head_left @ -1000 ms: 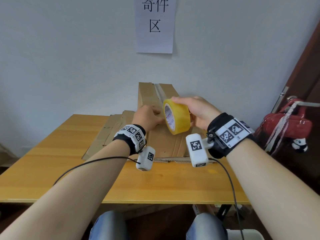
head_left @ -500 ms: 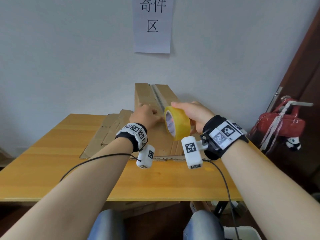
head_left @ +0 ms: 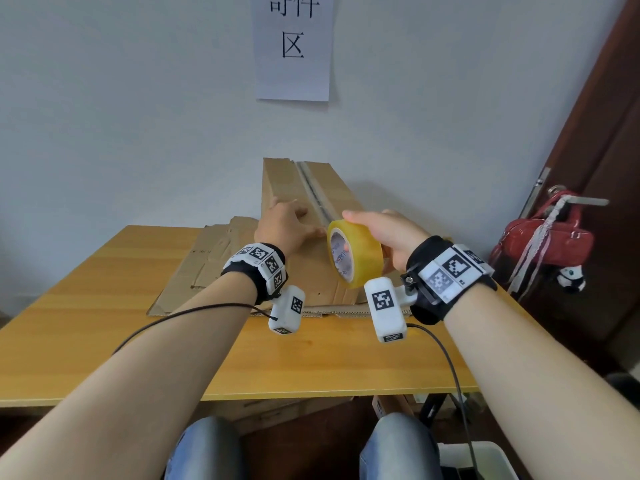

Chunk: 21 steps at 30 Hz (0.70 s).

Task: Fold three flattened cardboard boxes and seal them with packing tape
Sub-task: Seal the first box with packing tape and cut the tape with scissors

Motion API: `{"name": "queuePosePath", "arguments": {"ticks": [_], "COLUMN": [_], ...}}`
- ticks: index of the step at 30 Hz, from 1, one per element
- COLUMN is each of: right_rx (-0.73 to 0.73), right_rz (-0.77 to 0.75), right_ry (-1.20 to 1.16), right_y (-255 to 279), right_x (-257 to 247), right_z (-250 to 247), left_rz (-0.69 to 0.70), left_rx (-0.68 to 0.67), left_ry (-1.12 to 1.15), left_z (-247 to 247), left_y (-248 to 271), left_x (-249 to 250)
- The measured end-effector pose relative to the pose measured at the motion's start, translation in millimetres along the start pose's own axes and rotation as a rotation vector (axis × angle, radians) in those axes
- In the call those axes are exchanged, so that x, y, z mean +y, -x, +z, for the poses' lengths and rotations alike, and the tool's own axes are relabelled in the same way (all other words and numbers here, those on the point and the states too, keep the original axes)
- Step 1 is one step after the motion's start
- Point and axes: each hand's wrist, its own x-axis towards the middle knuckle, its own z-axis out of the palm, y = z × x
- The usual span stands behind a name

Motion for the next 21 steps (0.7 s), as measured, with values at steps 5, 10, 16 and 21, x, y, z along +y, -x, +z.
{"name": "queuePosePath", "arguments": {"ticks": [5, 10, 16, 21], "right_rx": [-0.003, -0.006, 0.008, 0.016], "right_rz": [0.001, -0.01, -0.021, 0.009], "right_ry": [-0.019, -0.027, -0.046, -0.048], "right_y": [-1, -6, -11, -9], "right_x": [6, 11, 17, 21], "right_z": [-1, -5, -2, 4], "left_rz": [0.039, 0.055, 0.079, 0.087], "left_rx": [0.004, 0.0, -0.032, -0.086], "left_ry": [0.011, 0.011, 0.012, 0.041], "left_z": [4, 5, 3, 2], "left_y": [2, 5, 7, 7], "left_x": [1, 3, 3, -3]}}
